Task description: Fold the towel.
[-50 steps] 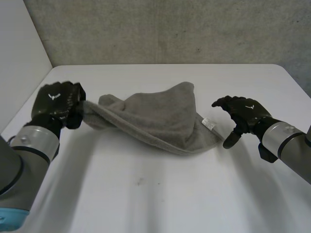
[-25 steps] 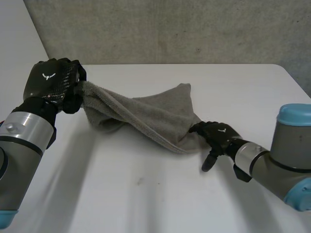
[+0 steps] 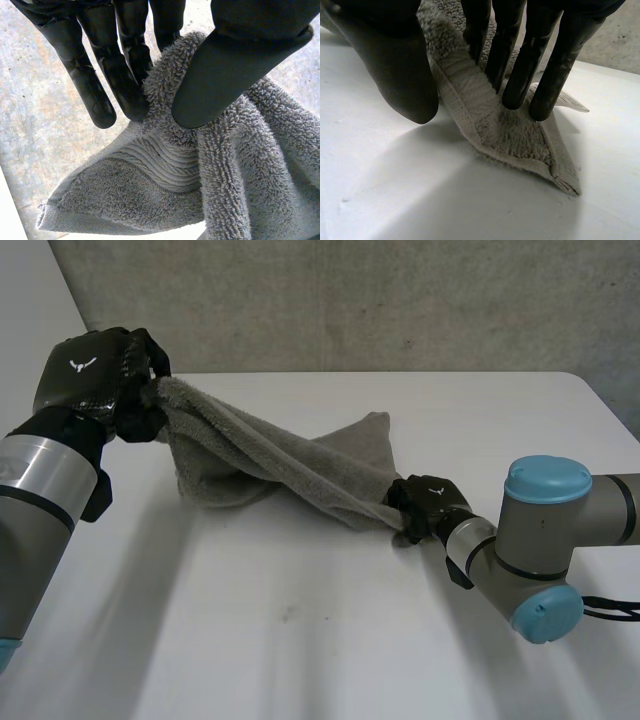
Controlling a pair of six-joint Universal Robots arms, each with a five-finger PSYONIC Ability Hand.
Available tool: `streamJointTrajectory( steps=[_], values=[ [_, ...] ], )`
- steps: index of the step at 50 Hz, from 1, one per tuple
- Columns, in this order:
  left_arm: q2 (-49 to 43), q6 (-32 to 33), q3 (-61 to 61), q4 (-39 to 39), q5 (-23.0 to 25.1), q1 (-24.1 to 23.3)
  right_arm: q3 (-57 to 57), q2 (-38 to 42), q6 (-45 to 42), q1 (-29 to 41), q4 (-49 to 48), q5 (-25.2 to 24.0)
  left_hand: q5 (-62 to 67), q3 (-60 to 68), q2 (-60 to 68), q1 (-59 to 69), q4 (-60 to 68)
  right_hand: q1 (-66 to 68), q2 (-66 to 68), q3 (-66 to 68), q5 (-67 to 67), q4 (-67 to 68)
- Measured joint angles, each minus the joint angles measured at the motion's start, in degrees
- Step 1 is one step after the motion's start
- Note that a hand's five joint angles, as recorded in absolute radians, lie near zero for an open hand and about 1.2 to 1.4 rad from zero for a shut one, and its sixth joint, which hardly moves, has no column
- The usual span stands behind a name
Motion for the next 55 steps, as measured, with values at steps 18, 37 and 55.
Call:
streamJointTrajectory(
  steps=[18, 37, 55],
  values=[
    [-0.89, -0.42, 0.3, -0.46, 0.08, 0.4, 0.18, -19.44, -5.11, -6.77, 0.97, 0.14, 0.0, 0.0, 0.0, 0.0, 0.0, 24.88, 23.85, 24.25, 25.33, 24.85],
    [0.73, 0.58, -4.17, -4.41, 0.47, -0.68, -12.85, -38.14, -37.94, -18.65, 48.02, -9.64, 0.0, 0.0, 0.0, 0.0, 0.0, 24.93, 23.85, 24.39, 25.33, 24.86],
    [-22.86, 12.78, 25.88, -3.22, 1.79, -1.12, -41.97, -9.21, -38.2, -10.92, 30.17, 4.38, 0.0, 0.04, 0.04, 0.0, 0.01, 24.94, 24.57, 24.42, 25.34, 24.86]
  ],
)
